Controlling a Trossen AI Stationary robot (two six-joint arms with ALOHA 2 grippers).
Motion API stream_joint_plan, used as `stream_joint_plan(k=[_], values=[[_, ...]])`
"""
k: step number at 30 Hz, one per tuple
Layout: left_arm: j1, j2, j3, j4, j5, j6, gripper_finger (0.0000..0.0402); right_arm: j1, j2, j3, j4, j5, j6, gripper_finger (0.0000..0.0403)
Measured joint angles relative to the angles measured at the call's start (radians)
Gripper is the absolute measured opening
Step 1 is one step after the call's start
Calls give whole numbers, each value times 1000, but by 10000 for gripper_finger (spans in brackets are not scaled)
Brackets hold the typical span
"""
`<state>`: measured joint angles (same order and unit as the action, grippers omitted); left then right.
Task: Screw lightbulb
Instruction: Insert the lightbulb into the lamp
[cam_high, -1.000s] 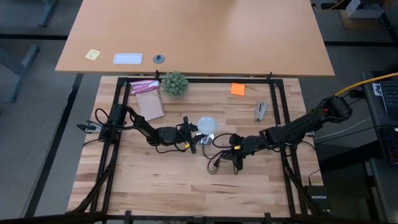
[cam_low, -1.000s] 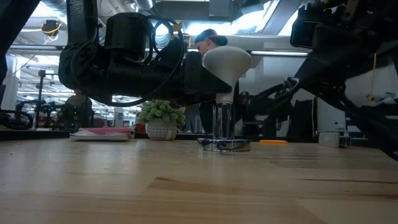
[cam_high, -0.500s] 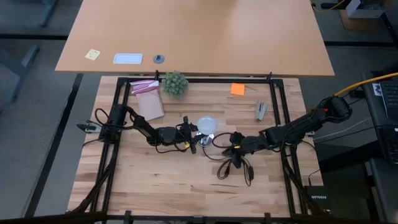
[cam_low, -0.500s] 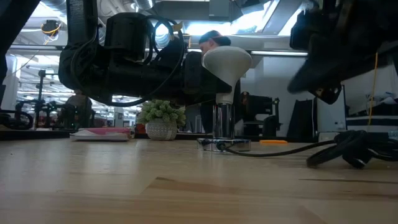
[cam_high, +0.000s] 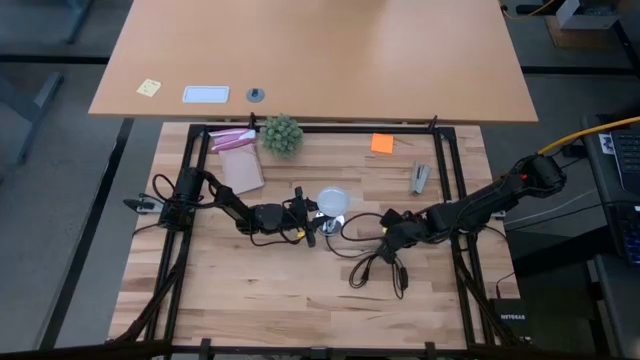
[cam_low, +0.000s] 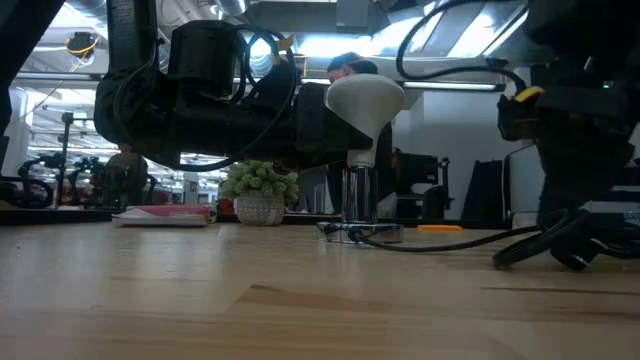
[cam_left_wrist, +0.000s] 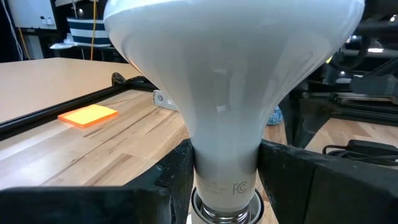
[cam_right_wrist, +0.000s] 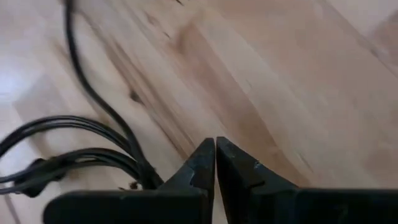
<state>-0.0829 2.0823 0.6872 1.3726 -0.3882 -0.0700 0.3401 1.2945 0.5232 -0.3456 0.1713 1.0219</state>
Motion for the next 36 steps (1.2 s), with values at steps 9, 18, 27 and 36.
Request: stream_joint_plan(k=[9, 18, 27, 36], values=[[0, 0, 0, 0, 0, 0, 143, 1, 38, 0, 30, -120, 55, 20], [0, 0, 0, 0, 0, 0, 143, 24, 214, 1, 370, -252, 46, 20], [0, 0, 1, 0, 0, 0, 143, 32, 343, 0, 649, -268, -26, 20], [0, 0, 0, 0, 0, 0, 143, 32, 285, -2, 616, 36, -170, 20]])
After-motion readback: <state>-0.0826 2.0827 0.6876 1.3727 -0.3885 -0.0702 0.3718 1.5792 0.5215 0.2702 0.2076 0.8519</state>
